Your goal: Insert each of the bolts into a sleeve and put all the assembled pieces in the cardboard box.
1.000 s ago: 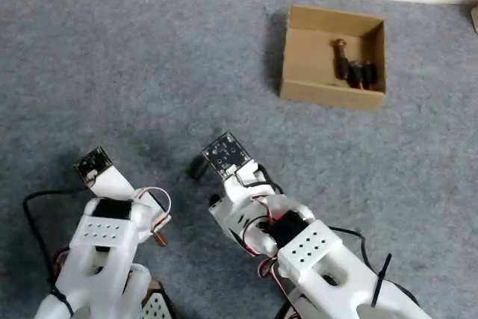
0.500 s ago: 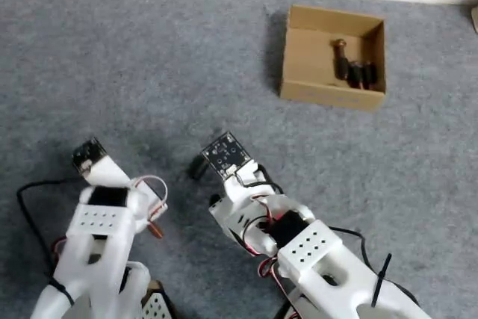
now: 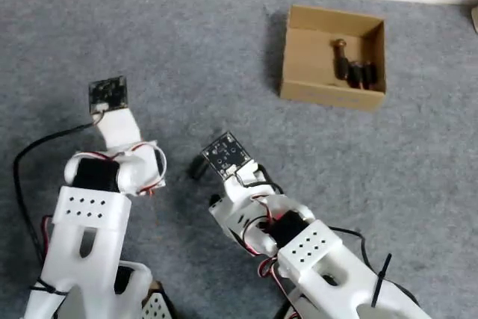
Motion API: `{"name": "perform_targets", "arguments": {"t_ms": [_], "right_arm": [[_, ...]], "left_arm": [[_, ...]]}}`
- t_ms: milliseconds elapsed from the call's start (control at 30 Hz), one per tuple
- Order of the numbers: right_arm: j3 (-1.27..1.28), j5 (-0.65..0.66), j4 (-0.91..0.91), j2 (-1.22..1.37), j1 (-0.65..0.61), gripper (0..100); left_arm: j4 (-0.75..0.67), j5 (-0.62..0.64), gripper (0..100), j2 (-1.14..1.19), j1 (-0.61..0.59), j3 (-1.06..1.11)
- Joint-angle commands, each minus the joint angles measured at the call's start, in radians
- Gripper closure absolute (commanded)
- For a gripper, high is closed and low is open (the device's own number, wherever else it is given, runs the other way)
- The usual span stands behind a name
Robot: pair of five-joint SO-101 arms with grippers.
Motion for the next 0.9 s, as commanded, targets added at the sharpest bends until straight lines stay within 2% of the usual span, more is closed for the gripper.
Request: {"name": "perform_targets", "arguments": {"t_ms": [0,67,167,300,500,667,767,867], "right_arm": [[-0.002,-0.014,-0.019,-0.004,0.022,65.9],[-0.01,-0.118,-0.031,0.004,0.028,65.9],[-0.013,-0.25,-0.148,0.005,0.031,65.9],[-0.013,-0.358,-0.232,0.007,0.025,65.9],[-0.013,-0.465,-0.325,0.008,-0.004,65.9],[-0.058,-0.542,-0.34,0.076,-0.005,70.7],[-0.157,-0.595,-0.332,0.255,-0.005,76.0],[-0.323,-0.6,-0.285,0.455,-0.007,75.9]], "left_arm": [[-0.101,0.005,99,-0.012,0.048,-0.053],[-0.152,0.077,99,-0.01,0.048,-0.018],[-0.287,0.232,99,-0.012,0.01,0.07],[-0.405,0.307,99,-0.012,-0.177,0.122],[-0.411,0.351,99,-0.012,-0.447,0.113],[-0.473,0.37,99,-0.01,-0.484,0.128],[-0.508,0.37,99,-0.01,-0.479,0.143],[-0.528,0.37,99,-0.01,-0.483,0.151]]}}
